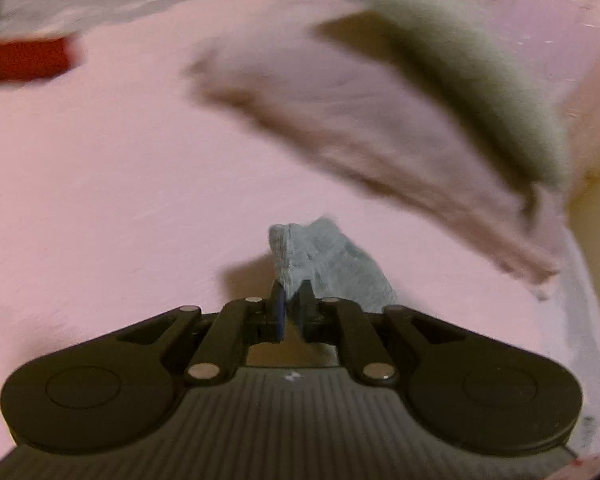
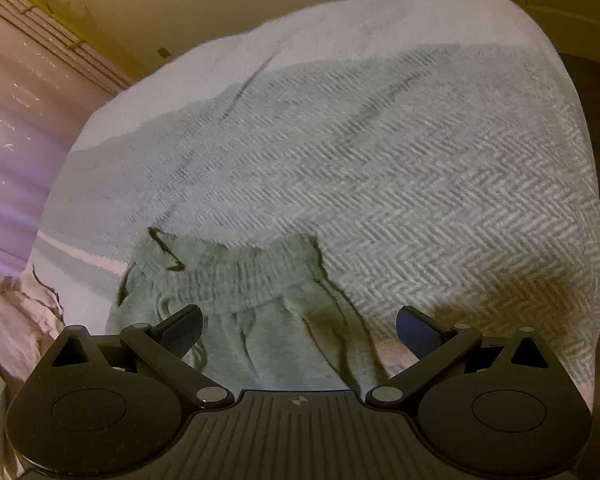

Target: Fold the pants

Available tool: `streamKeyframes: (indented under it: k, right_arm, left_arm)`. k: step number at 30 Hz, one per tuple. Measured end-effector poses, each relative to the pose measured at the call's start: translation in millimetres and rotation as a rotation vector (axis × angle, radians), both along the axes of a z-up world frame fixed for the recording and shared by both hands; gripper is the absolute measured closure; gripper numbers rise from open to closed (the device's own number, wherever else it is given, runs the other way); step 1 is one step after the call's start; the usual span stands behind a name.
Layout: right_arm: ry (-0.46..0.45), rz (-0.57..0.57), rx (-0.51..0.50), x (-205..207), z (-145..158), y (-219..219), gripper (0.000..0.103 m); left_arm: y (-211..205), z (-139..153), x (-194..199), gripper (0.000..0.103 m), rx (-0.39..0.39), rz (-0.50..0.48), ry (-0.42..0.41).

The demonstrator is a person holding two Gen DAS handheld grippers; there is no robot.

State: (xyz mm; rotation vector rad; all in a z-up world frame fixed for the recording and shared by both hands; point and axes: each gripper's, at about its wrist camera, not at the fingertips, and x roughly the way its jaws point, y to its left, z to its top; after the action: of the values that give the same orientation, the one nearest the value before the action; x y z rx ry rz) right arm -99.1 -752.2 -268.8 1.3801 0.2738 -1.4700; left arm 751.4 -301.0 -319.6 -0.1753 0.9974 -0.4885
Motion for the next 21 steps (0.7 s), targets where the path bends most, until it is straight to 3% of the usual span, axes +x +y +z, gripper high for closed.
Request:
streamKeyframes:
  k: [3,9,12,14,16,17,19,21]
  right_arm:
    - [-0.008,0.055,0.006,-3,-11,-1,0.002]
    - [-0.074,0.199,-0.036,-22,-29,-13,0.002]
    - [-0.138,0.273,-0.085,-31,-43,-30,0.002]
    - [-0.171,0.304,-0.098,-34,-61,-45,0.003]
    - [-0.238,0.333,-0.092,-35,-83,-60,0.019]
    - [-0.263,0.354,-0.083,-31,-94,-69,0.041]
    - [-0.252,0.402,-0.054,-20,-107,-82,0.05]
    - [-0.224,0.432,-0.036,-20,-108,-87,0.076]
  left_arm:
    - [19,-31,-29,0.087,0.181,-0.01,0.003]
    - [70,-19,-99,0.09,0.276,0.168,0.008]
    - [110,14,-151,0.084,0.25,0.203,0.01]
    - [146,37,-193,0.07,0.219,0.236,0.014]
    - [178,59,-243,0.067,0.209,0.291,0.012]
    - [197,69,-272,0.065,0.206,0.323,0.016]
    - [226,85,-320,0.055,0.21,0.383,0.024]
    - [251,96,-369,0.05,0.226,0.442,0.026]
